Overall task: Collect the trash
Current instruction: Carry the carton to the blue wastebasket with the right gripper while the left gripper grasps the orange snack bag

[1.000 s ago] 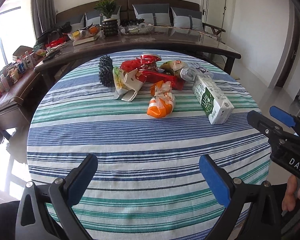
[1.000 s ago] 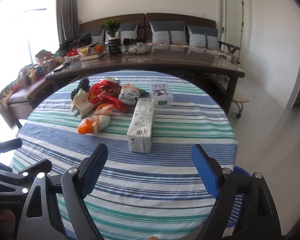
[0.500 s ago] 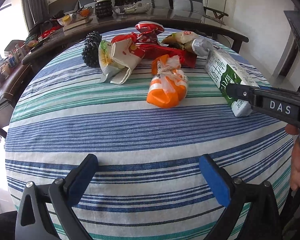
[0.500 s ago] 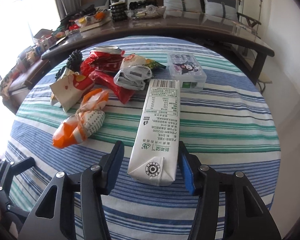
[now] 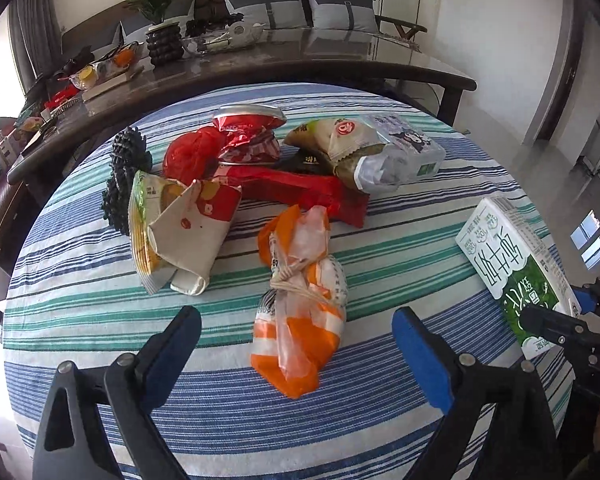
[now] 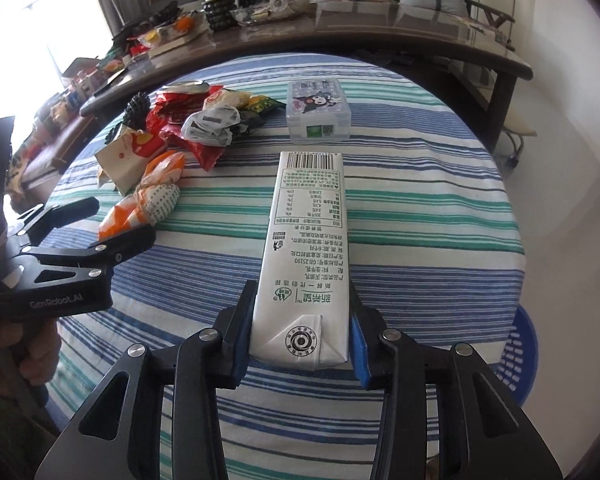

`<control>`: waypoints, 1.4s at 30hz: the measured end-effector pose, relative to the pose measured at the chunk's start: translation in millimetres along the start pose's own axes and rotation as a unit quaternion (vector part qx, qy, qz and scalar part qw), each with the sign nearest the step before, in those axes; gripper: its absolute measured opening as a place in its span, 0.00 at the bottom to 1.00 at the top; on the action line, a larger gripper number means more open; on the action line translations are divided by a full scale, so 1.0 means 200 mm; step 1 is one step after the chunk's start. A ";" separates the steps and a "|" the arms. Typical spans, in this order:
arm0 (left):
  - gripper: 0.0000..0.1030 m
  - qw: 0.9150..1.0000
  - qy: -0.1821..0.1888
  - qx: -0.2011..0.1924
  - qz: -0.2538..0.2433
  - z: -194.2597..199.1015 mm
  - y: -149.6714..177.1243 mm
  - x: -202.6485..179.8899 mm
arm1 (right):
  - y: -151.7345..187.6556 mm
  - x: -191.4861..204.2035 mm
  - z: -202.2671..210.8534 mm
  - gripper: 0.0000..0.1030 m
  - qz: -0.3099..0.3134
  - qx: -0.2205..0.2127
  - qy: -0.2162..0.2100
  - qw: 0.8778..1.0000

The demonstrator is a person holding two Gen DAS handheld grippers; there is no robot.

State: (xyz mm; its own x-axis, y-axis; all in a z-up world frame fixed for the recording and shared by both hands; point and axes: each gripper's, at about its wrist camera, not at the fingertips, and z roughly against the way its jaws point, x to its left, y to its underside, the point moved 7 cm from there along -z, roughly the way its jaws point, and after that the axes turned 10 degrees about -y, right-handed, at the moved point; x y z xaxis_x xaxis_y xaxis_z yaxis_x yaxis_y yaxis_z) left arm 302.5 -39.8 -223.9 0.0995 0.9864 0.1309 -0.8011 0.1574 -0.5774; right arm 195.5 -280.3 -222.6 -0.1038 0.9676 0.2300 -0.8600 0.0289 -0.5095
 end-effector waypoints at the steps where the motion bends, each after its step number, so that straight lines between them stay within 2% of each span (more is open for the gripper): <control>1: 0.69 1.000 0.003 0.004 -0.001 -0.02 -0.01 0.00 | 0.00 -0.01 0.01 0.41 -0.001 0.002 0.000 1.000; 2: 0.50 1.000 0.009 0.012 -0.002 -0.04 0.00 0.00 | -0.01 -0.02 0.01 0.41 0.000 0.005 0.003 1.000; 3: 0.46 1.000 0.018 0.018 -0.001 -0.06 0.01 -0.01 | -0.01 -0.03 0.01 0.41 0.002 0.007 0.005 1.000; 5: 0.45 1.000 0.020 0.014 0.003 -0.04 0.03 0.00 | -0.03 -0.04 0.01 0.42 0.008 0.017 0.007 1.000; 9: 0.46 0.998 0.058 0.024 -0.006 0.06 0.14 -0.07 | -0.09 -0.02 -0.04 0.56 0.021 0.039 0.009 0.999; 11: 0.47 0.998 0.056 0.024 -0.016 0.08 0.18 -0.11 | -0.11 -0.01 -0.07 0.56 0.026 0.053 0.005 0.998; 14: 0.56 0.998 0.048 0.030 -0.024 0.06 0.19 -0.14 | -0.14 -0.01 -0.09 0.38 0.028 0.059 0.011 0.998; 18: 0.54 0.999 0.042 0.028 -0.017 0.03 0.15 -0.15 | -0.15 0.01 -0.01 0.37 0.023 0.039 -0.013 0.999; 20: 0.44 0.998 0.045 0.027 -0.023 0.04 0.14 -0.17 | -0.16 -0.02 0.05 0.37 0.015 0.026 -0.020 0.999; 23: 0.43 0.997 0.068 0.020 -0.029 0.10 0.11 -0.25 | -0.16 -0.11 0.16 0.37 0.002 0.009 -0.018 1.000; 26: 0.43 0.993 0.111 0.007 -0.037 0.22 0.06 -0.43 | -0.15 -0.27 0.28 0.37 -0.016 -0.005 -0.002 1.000; 31: 0.44 0.980 0.190 0.000 -0.066 0.39 -0.03 -0.86 | -0.05 -0.66 0.45 0.38 -0.070 -0.014 0.043 0.996; 37: 0.44 0.965 0.231 0.010 -0.120 0.42 -0.05 -1.42 | 0.16 -1.02 0.52 0.38 -0.130 -0.010 0.069 0.989; 42: 0.44 0.958 0.246 0.035 -0.139 0.33 0.00 -1.73 | 0.30 -1.24 0.51 0.38 -0.171 -0.014 0.070 0.983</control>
State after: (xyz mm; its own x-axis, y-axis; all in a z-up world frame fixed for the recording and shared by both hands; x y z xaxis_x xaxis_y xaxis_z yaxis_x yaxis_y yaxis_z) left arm 229.4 -385.0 -215.7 0.5682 0.8119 -0.1341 -0.7385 0.4312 -0.5184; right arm 119.4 -543.1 -225.2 0.2613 0.9249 0.2763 -0.8185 0.3640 -0.4445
